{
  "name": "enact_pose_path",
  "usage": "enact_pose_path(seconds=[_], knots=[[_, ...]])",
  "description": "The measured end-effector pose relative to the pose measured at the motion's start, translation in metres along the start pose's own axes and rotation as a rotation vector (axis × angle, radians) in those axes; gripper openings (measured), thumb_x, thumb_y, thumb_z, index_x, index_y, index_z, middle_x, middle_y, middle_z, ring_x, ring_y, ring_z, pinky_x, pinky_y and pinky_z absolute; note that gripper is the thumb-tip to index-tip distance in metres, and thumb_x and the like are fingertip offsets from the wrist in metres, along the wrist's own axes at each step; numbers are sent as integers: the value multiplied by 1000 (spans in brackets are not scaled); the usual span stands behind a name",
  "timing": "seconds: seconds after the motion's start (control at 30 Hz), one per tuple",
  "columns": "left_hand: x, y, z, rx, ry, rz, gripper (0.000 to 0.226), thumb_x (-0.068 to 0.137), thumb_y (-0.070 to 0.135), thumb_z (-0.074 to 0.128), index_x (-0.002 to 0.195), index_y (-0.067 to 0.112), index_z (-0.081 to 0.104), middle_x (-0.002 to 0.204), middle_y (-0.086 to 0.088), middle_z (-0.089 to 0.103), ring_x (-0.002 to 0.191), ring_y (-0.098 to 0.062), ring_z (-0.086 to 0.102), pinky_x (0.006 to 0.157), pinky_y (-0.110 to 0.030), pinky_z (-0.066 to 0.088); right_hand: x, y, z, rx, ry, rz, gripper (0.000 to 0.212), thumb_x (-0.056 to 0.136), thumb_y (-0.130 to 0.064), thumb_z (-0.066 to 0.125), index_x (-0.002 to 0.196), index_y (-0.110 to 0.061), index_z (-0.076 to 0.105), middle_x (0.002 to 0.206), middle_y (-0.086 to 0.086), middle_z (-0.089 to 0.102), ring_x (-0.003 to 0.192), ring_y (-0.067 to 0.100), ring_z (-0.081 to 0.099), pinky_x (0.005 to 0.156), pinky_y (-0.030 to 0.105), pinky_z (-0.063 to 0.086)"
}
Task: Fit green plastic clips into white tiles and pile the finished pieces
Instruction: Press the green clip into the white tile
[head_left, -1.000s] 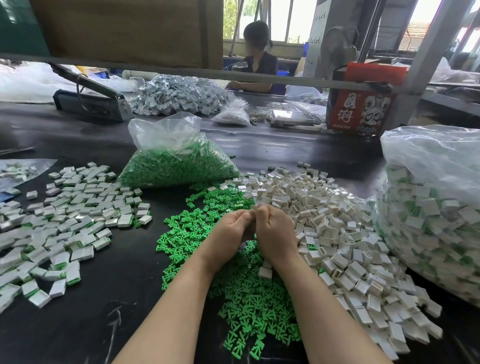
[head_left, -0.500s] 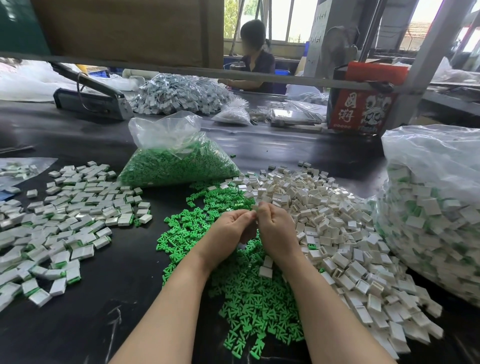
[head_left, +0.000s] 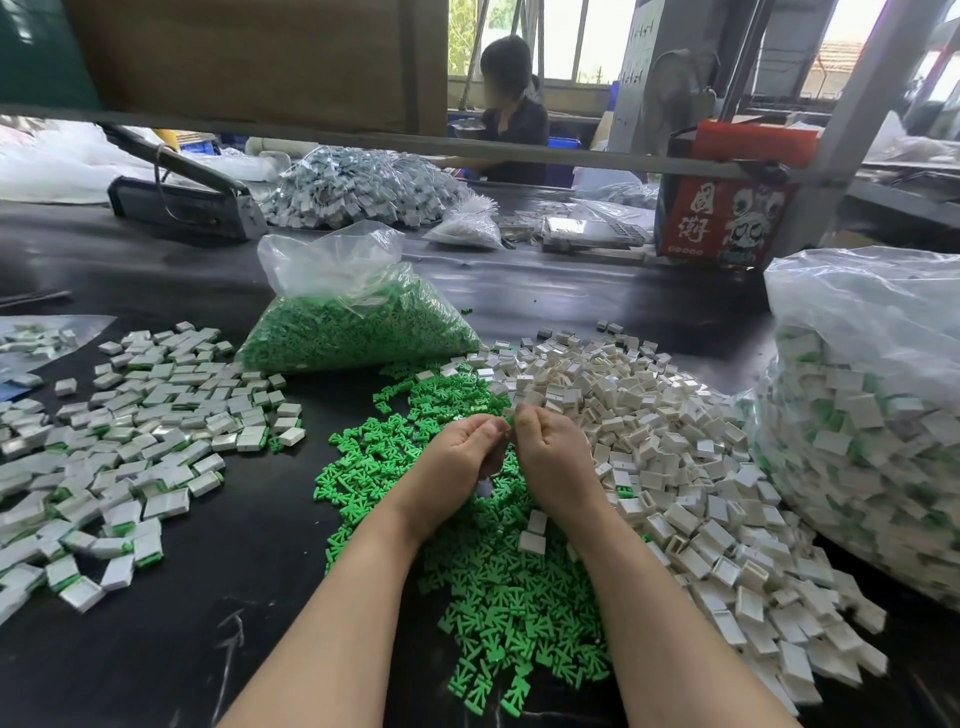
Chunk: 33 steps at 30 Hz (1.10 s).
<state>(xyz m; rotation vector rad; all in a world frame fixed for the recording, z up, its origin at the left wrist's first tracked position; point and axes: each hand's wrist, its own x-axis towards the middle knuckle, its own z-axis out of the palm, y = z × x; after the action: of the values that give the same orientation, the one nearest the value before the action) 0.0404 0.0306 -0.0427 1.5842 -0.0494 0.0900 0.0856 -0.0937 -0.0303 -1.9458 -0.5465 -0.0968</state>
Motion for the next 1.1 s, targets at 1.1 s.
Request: enact_pose_path(seconds=[1.1], knots=[[-5,5,-8,-101,-82,-20,34,95,33,46,61,29,52,57,11,35,53,-9,28,63,-34,26,-1,3,-4,170,-67,49,49,104,-19,38,55,-15,39,50,-1,35,44,12,27,48,28,24]])
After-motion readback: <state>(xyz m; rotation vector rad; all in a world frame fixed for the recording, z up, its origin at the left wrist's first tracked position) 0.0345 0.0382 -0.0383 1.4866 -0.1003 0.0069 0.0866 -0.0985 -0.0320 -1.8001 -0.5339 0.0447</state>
